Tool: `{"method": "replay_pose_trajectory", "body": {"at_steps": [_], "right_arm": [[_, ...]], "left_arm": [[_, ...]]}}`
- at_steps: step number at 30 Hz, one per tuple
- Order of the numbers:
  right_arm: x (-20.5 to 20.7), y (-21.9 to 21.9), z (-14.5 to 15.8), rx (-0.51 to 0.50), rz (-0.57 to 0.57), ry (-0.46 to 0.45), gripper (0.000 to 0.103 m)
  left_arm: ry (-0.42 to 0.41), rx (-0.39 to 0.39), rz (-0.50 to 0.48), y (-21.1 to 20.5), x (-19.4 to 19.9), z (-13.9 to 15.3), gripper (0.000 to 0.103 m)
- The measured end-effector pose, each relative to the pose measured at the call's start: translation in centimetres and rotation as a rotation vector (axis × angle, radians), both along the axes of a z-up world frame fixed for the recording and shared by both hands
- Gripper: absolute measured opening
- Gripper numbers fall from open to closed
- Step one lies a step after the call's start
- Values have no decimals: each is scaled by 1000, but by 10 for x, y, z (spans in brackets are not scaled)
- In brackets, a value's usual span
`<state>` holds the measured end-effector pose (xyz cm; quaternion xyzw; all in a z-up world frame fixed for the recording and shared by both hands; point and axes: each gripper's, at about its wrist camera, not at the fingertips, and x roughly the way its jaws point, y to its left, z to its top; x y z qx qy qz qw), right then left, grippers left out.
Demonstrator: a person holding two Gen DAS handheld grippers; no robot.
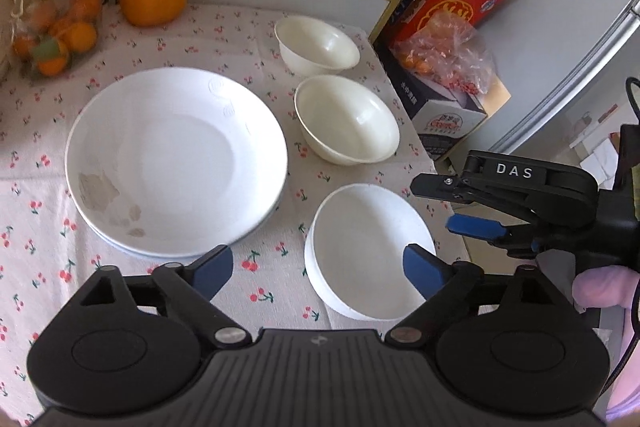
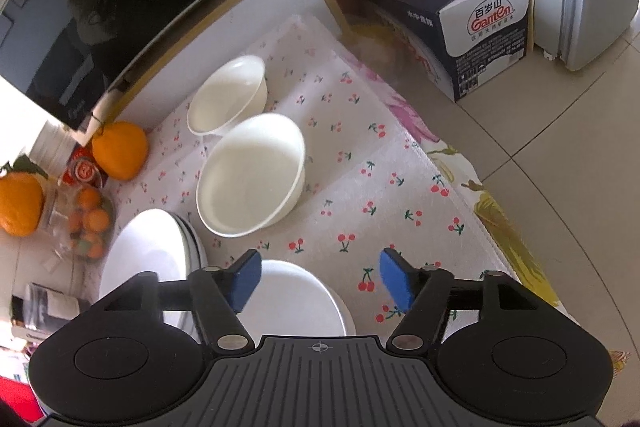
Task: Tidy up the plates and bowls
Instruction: 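Withdraw both grippers above the bowls, then close both grippers on the rim of the larger cream bowl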
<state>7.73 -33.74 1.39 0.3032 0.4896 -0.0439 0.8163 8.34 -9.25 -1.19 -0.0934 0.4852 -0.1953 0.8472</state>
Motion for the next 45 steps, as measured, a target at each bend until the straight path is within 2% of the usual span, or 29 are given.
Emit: {"method": "replay_pose_trajectory", "body": {"at_steps": [8,15,20,26,29,34,41,45], "right_arm": [[3,-2,7,30,-39,-48,81],[11,-1,5,44,-86,-69,82],[18,-3,-2,75,-133,-75,82],[27,-6,-11,81,-176,-91,83],[31,-8,-13,92,-187,-105,83],[35,-13,-18,114,-221,-127,83],[40,-19,-35,199,-293,-120,82],[42,-19,-42,209,-316,-100,82]], "left_arm": [[-56,44,54,7,11,12,98],[-117,84,112,11,28,27,101],[-188,128,103,7,44,33,102],[-244,151,79,6,67,23,102],[-251,114,74,11,75,14,102],[-223,76,61,11,96,3,97],[-225,24,-2,-6,110,-6,76],[-218,61,-62,-24,113,-15,60]]}}
